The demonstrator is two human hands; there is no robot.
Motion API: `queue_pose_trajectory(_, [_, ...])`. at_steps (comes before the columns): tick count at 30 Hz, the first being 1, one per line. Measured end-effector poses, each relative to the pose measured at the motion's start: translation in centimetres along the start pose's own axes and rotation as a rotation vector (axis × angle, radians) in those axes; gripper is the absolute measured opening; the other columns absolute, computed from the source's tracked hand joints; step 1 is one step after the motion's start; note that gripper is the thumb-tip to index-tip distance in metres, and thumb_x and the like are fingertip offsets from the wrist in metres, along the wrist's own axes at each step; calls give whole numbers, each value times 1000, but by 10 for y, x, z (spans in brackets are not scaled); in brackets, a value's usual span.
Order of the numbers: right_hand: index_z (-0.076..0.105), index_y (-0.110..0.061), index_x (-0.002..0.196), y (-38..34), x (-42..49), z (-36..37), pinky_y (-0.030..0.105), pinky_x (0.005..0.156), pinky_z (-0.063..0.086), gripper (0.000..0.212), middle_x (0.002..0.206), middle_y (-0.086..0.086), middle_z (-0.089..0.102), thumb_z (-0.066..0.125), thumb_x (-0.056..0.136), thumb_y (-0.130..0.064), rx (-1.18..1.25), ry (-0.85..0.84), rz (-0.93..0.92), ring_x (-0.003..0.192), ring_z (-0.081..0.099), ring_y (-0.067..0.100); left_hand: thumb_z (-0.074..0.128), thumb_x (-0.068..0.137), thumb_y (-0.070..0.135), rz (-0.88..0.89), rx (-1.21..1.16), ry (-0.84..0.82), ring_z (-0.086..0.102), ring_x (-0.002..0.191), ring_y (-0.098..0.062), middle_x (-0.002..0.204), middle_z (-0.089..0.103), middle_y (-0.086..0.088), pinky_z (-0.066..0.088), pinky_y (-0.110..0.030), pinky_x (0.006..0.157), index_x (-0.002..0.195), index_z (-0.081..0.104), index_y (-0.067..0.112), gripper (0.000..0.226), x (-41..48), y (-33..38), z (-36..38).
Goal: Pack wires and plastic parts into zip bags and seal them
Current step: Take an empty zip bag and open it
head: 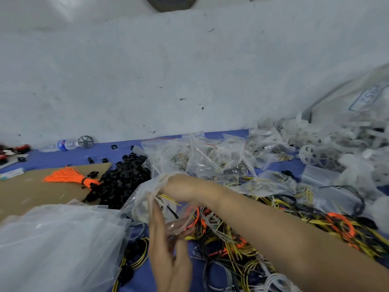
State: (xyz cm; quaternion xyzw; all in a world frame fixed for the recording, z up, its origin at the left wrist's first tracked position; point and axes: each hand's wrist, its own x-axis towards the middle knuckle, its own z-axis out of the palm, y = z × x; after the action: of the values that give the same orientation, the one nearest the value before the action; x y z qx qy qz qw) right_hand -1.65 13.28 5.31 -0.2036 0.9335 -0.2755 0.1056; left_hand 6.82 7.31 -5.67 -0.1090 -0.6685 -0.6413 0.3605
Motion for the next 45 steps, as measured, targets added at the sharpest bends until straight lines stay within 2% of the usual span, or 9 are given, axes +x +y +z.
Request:
queue_pose_trajectory(4, [59, -4, 117, 11, -35, -32, 32, 95, 40, 55, 126, 17, 58, 28, 100, -46, -172, 44, -101, 116, 51, 29, 36, 89, 4, 169, 175, 1, 68, 103, -17, 154, 28, 17, 59, -29, 67, 141, 44, 33, 60, 28, 29, -9])
queue_pose_trajectory(8, [60, -30, 121, 28, -78, -90, 43, 95, 44, 76, 125, 1, 62, 27, 76, -81, -400, 116, -105, 111, 56, 20, 54, 93, 18, 311, 798, -424, 66, 101, -12, 145, 42, 19, 53, -27, 87, 124, 63, 23, 33, 94, 60, -22])
queue_pose_trajectory(11, [59, -33, 125, 54, -95, -113, 44, 100, 41, 53, 131, -1, 55, 57, 81, -63, -606, 11, -1, 121, 47, 21, 43, 99, 33, 389, 1372, -712, 63, 103, -10, 154, 21, 23, 51, -27, 71, 114, 62, 36, 25, 120, 83, -21])
queue_pose_trajectory(13, [56, -30, 129, 71, -100, -99, 43, 99, 40, 47, 131, 4, 50, 63, 85, -45, -639, 18, -13, 122, 41, 25, 39, 101, 31, 486, 1434, -827, 64, 92, -15, 145, 35, 15, 49, -30, 63, 111, 59, 32, 22, 123, 89, -17])
queue_pose_trajectory(19, [68, -17, 98, 91, -95, -64, 39, 91, 45, 17, 132, 3, 40, 57, 93, -29, -499, 382, -33, 116, 40, 24, 34, 101, 35, 555, 1279, -932, 53, 85, -17, 92, 49, 6, 46, -37, 76, 95, 50, 22, 21, 145, 106, -11])
queue_pose_trajectory(26, [70, -7, 85, 17, -101, -186, 24, 66, 39, 23, 83, 7, 65, 67, 86, -30, -269, 798, -148, 77, 55, 18, 59, 91, 22, 557, 973, -603, 64, 68, 2, 70, 66, 9, 40, -13, 61, 81, 64, 15, 14, 225, 198, -20])
queue_pose_trajectory(31, [72, -17, 80, 5, -169, -246, 1, 59, 41, 10, 80, -2, 71, 72, 81, -8, -58, 683, -266, 64, 61, -5, 63, 88, 29, 361, 533, -611, 65, 72, 9, 74, 72, 14, 37, 1, 51, 75, 68, 23, 15, 232, 236, -7])
queue_pose_trajectory(36, [71, -10, 86, 40, -209, -243, 3, 64, 46, 15, 80, 2, 71, 69, 78, 3, 74, 682, -261, 69, 66, -1, 61, 86, 9, 79, -16, -723, 65, 70, -13, 70, 66, 1, 54, -18, 72, 76, 64, 5, 11, 186, 208, 28])
queue_pose_trajectory(45, [70, -32, 89, 121, -245, -218, 13, 72, 50, 24, 79, 4, 69, 73, 66, -28, 73, 502, -150, 78, 66, 15, 64, 87, 3, 51, 60, -979, 64, 65, -18, 67, 54, -1, 53, -22, 67, 112, 61, 24, 32, 133, 170, 62])
